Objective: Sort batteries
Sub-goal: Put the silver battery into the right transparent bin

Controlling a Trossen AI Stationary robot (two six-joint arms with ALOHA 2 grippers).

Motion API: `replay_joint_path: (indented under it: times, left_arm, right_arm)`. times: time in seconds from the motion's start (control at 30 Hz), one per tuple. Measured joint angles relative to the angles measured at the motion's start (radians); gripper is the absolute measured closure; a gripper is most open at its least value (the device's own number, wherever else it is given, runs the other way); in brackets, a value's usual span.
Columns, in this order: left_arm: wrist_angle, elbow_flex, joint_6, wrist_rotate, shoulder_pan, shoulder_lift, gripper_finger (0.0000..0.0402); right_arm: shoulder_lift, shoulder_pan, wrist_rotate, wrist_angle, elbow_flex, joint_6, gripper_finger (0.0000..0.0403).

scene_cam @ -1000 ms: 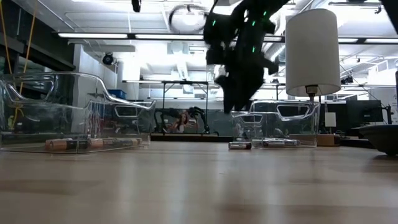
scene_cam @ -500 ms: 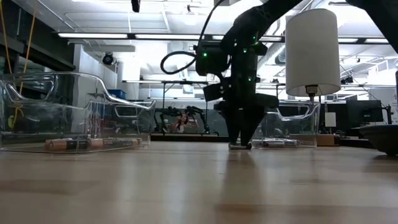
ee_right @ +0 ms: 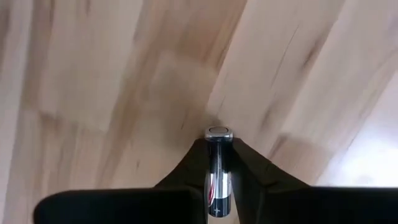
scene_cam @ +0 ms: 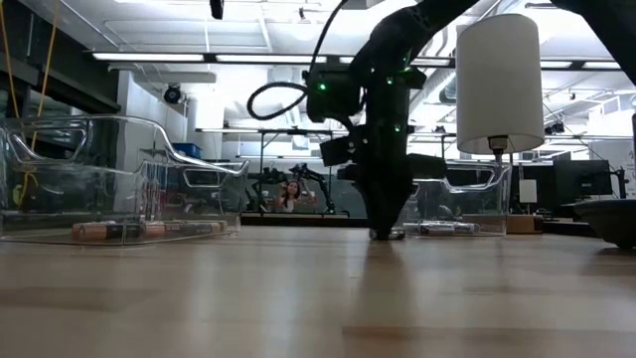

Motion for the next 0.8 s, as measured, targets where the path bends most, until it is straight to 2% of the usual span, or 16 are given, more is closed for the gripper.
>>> replay_joint_path:
  times: [0.07,0.23,0.4,0.57,0.7,0.8]
  left_arm:
    - [0.004,0.000,0.000,0.000,0.007,0.000,0.0402]
    - [0.014,0.000,0.000,-0.001,0.035,0.000,0.0402]
    - [0.016,0.000,-0.003,0.000,0.051,0.000,0.0401]
    - [-0.003,0.000,0.023,0.000,0.052,0.000,0.0401]
    - [-0.014,0.000,0.024,0.000,0.052,0.000,0.0402]
    - [-0.022,0.000,0.025,-0.001,0.052,0.000,0.0402]
  right_arm:
    - [-0.011,0.003,0.011,0.008,0.021,0.004,0.0371]
    - [-0.123,-0.025,0.119,-0.011,0.121,0.030,0.0371]
    - [-0.285,-0.117,0.179,-0.063,0.115,0.283,0.0371]
    - [-0.500,-0.210,0.285,-0.087,-0.096,0.456,0.0371]
    - [-0.657,-0.286,0.209,-0.050,-0.315,0.564,0.0371]
    - [-0.716,-0.316,0.184,0.032,-0.408,0.651,0.0371]
